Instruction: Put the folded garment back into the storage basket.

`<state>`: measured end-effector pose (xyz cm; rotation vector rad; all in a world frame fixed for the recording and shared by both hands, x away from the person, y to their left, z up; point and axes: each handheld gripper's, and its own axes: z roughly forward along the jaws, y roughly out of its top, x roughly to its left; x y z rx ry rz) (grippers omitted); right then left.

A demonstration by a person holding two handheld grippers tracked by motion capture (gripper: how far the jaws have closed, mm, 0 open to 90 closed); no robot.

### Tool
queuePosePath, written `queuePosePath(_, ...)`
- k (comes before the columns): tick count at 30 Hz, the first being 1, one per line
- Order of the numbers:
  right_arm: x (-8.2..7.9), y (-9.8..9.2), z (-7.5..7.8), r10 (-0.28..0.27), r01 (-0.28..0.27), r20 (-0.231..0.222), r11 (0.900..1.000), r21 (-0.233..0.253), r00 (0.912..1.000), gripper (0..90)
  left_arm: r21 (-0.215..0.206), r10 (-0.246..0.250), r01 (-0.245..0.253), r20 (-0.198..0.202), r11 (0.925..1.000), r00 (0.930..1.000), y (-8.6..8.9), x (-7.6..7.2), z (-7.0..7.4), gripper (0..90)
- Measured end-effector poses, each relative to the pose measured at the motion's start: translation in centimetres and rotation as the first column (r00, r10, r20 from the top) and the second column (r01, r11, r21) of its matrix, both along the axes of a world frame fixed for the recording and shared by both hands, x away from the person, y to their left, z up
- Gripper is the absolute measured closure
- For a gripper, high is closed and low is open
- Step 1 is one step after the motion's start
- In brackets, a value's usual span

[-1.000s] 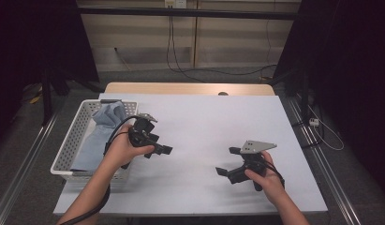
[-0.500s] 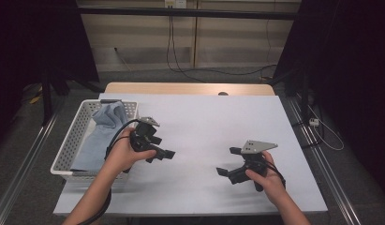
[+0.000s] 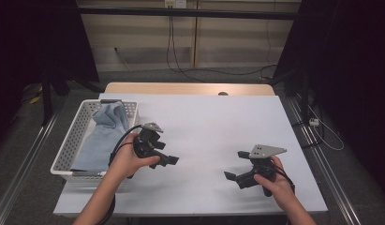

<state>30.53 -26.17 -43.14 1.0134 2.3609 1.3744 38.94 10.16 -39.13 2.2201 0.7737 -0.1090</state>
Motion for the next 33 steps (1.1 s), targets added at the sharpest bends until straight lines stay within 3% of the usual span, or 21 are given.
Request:
queuePosePath(23, -1.3, -1.2, -0.5, -0.014, 0.014, -0.008, 1.0, -0.008, 0.9999, 3.0, 0.007, -0.038, 0.038, 0.0, 0.9992, 0.9993, 0.9, -1.7, -1.5, 12.5)
queuePosePath(33, -1.5, -1.4, -0.5, -0.023, 0.023, 0.002, 1.0, 0.002, 0.9997, 3.0, -0.013, -0.032, 0.032, 0.002, 0.9994, 0.9995, 1.7, -2.2, -1.8, 12.2)
